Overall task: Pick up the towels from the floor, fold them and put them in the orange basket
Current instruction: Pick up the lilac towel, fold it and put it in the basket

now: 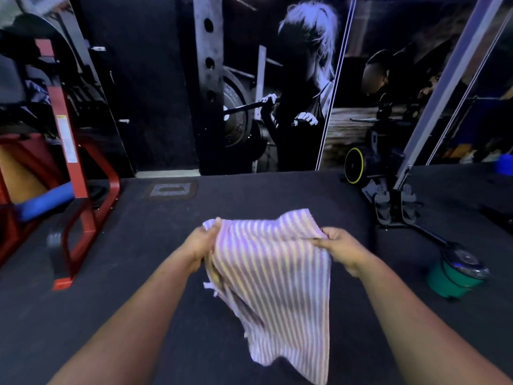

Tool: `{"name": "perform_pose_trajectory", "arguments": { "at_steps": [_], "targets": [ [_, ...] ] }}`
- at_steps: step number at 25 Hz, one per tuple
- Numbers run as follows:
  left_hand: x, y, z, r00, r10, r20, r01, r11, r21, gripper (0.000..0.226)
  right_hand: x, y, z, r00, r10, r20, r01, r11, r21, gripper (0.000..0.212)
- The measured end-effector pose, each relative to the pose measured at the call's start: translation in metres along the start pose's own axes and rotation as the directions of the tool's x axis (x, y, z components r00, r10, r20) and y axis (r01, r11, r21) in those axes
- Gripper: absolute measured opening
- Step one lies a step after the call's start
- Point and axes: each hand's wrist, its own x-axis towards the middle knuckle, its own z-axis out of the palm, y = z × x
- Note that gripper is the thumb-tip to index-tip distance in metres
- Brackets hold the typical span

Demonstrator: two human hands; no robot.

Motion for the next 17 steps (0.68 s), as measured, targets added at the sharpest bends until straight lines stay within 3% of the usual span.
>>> {"name": "perform_pose_trajectory", "arguments": {
  "at_steps": [2, 3, 5, 6, 8, 10, 11, 14, 16, 17],
  "targets": [
    [0.004, 0.015, -0.005, 0.992, -0.081, 0.094, 0.1, 0.972, -0.212, 0.063, 0.004, -0.004, 0.0, 0.992, -0.023, -0.124, 0.057, 0.96, 0.275, 0.028],
    [0.005, 0.021, -0.007, 0.98, -0.055, 0.189, 0.104, 0.961, -0.255, 0.063, 0.003, -0.011, -0.001, 0.983, -0.034, -0.178, 0.114, 0.88, 0.462, 0.022],
    [-0.001, 0.022, -0.01, 0.941, -0.019, 0.337, 0.038, 0.998, -0.053, 0.059, 0.005, -0.02, -0.01, 0.978, -0.04, -0.203, 0.173, 0.695, 0.697, 0.033],
    [-0.004, 0.019, -0.009, 0.937, -0.013, 0.35, -0.022, 0.995, 0.096, 0.052, 0.005, -0.021, -0.012, 0.986, -0.067, -0.156, 0.159, 0.678, 0.717, 0.043],
    [-0.002, 0.028, -0.006, 0.967, 0.009, 0.256, -0.046, 0.989, 0.14, 0.03, 0.001, -0.018, -0.007, 1.0, 0.001, -0.004, 0.001, 0.878, 0.478, 0.045],
    [0.009, 0.04, -0.009, 0.996, 0.022, 0.087, -0.031, 0.994, 0.105, 0.024, 0.001, -0.005, -0.002, 0.995, 0.104, 0.008, -0.105, 0.987, 0.124, 0.032],
    [0.013, 0.044, -0.013, 0.999, 0.008, 0.037, -0.013, 0.992, 0.129, 0.026, 0.002, -0.003, -0.001, 0.993, 0.107, -0.05, -0.1, 0.986, 0.13, 0.028],
    [0.02, 0.042, -0.024, 0.994, 0.017, -0.106, 0.007, 0.973, 0.229, 0.033, 0.013, -0.008, -0.005, 0.977, 0.058, -0.206, 0.022, 0.93, 0.366, 0.022],
    [0.021, 0.048, -0.031, 0.987, 0.029, -0.159, 0.059, 0.853, 0.519, 0.041, 0.021, -0.011, -0.005, 0.98, 0.04, -0.197, 0.033, 0.935, 0.353, 0.018],
    [0.02, 0.055, -0.033, 0.987, 0.02, -0.158, 0.095, 0.722, 0.686, 0.044, 0.021, -0.011, -0.003, 0.986, 0.042, -0.164, 0.006, 0.959, 0.283, 0.018]
  ]
}}
